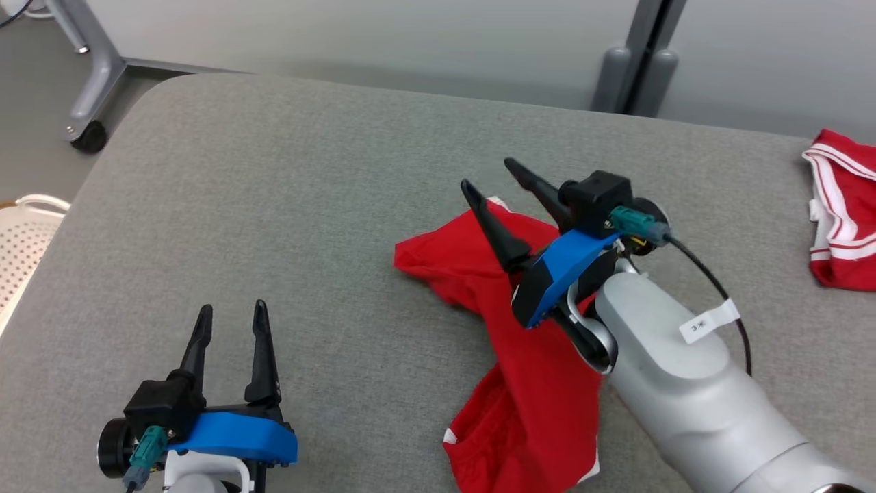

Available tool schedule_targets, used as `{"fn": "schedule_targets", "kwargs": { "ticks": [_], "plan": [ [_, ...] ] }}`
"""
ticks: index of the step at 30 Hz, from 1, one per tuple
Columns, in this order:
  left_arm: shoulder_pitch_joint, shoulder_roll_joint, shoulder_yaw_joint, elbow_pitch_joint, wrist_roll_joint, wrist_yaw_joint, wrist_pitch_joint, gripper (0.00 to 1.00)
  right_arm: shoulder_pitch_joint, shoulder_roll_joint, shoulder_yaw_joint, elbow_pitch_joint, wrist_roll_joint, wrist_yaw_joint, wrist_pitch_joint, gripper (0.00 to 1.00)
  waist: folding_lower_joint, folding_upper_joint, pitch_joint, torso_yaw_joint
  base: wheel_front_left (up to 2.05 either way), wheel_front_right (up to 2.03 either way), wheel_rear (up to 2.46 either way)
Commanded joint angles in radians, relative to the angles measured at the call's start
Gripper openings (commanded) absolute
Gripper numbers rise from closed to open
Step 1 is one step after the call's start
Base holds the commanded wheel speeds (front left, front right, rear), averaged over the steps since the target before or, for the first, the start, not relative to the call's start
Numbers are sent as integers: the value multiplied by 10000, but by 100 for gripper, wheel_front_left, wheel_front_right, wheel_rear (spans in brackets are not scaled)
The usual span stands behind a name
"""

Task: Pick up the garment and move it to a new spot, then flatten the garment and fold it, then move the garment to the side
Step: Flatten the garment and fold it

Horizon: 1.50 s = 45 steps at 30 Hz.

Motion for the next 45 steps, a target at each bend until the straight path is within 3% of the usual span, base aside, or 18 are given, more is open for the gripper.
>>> {"fn": "schedule_targets", "kwargs": {
  "ticks": [1,8,12,17,23,35,36,37,45],
  "plan": [
    [107,-17,127,-69,98,14,-44,100,131,-180,-416,-562,-244,3,-58,100,-2,-2,-218,-403,0,0,0],
    [328,1,481,-198,280,-41,-43,100,1758,-1476,-2017,-2370,-940,3,-63,100,-2,-2,-417,-1131,0,0,0],
    [408,-10,550,-289,364,-81,-43,100,2613,-1955,-2243,-2808,-927,3,-62,100,-2,-2,-451,-1362,0,0,0],
    [407,-9,546,-285,414,-120,-44,100,2955,-2106,-1741,-2979,-661,3,-17,100,-2,-2,-455,-1413,0,0,0],
    [318,-11,378,-284,357,-153,-44,100,2680,-2309,-514,-2730,-65,3,906,100,-2,-2,-380,-1217,0,0,0],
    [7,-15,-173,-118,41,-68,-44,100,1288,-2560,1277,-951,708,3,1613,100,-2,-2,31,-351,0,0,0],
    [-1,-13,-188,-111,18,-50,-44,100,1219,-2561,1374,-833,815,3,1562,40,-2,-2,39,-320,0,0,0],
    [-1,-17,-196,-106,-9,-40,-44,100,1151,-2557,1466,-687,932,3,1529,0,-2,-2,44,-303,0,0,0],
    [277,-11,-67,40,62,-15,-44,100,1326,-2587,2022,-358,1526,3,495,0,-2,-2,-336,-602,0,0,0]
  ]
}}
